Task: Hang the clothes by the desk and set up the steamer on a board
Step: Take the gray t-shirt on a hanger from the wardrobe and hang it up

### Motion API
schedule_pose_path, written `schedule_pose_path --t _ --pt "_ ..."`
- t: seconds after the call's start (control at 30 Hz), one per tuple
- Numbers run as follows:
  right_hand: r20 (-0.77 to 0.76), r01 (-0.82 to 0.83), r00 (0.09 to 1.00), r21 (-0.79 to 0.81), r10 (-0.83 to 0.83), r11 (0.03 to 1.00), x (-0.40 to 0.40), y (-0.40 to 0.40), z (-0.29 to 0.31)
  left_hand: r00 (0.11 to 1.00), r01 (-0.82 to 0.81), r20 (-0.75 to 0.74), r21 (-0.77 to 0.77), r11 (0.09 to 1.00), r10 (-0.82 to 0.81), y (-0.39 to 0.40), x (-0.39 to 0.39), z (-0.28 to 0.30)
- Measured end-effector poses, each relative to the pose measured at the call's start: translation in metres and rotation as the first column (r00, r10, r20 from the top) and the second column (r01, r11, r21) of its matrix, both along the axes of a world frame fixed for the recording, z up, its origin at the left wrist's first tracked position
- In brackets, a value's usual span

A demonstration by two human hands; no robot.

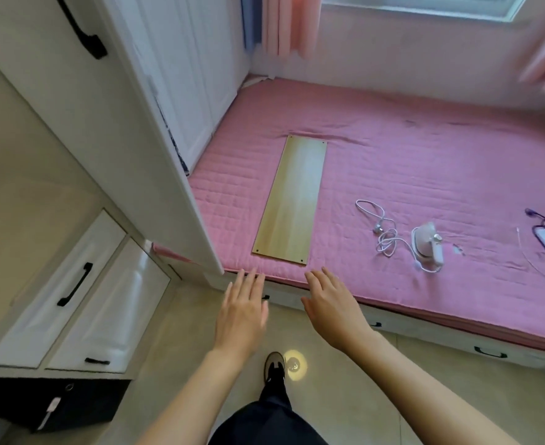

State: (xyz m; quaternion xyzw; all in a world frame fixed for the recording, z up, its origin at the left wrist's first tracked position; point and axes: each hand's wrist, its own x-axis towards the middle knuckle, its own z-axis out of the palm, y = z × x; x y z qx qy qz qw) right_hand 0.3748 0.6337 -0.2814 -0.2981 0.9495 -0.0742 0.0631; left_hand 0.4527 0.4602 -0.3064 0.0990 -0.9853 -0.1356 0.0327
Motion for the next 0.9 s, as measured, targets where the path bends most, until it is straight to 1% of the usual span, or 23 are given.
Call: schedule_pose_path --t 0.1,0.2,0.47,0.7,0.9 --pt "-0.018 -0.026 0.999 0.0 0.026 1.0 -0.047 -0.02 0.005 1.0 -0.007 0.0 -0.009 1.0 0.007 -0.016 -0.043 0.004" --pt "0.003 -0.048 0.999 -0.008 0.048 0.999 -0.088 -0.04 0.005 1.0 -0.021 0.003 -0.008 1.0 0.021 -0.033 -0.081 0.008" --pt "0.04 -0.108 0.993 -0.026 0.109 0.994 -0.172 -0.075 0.004 0.993 -0.1 0.069 0.02 0.995 0.099 -0.061 -0.151 0.007" --pt "0.03 -0.237 0.971 -0.024 0.238 0.971 -0.25 -0.093 0.005 0.969 -0.232 0.094 0.013 0.973 0.23 -0.071 -0.211 0.01" --pt "0.015 -0.407 0.913 -0.042 0.408 0.912 -0.324 -0.122 0.02 0.913 -0.404 0.054 -0.003 0.915 0.404 -0.086 -0.265 0.027"
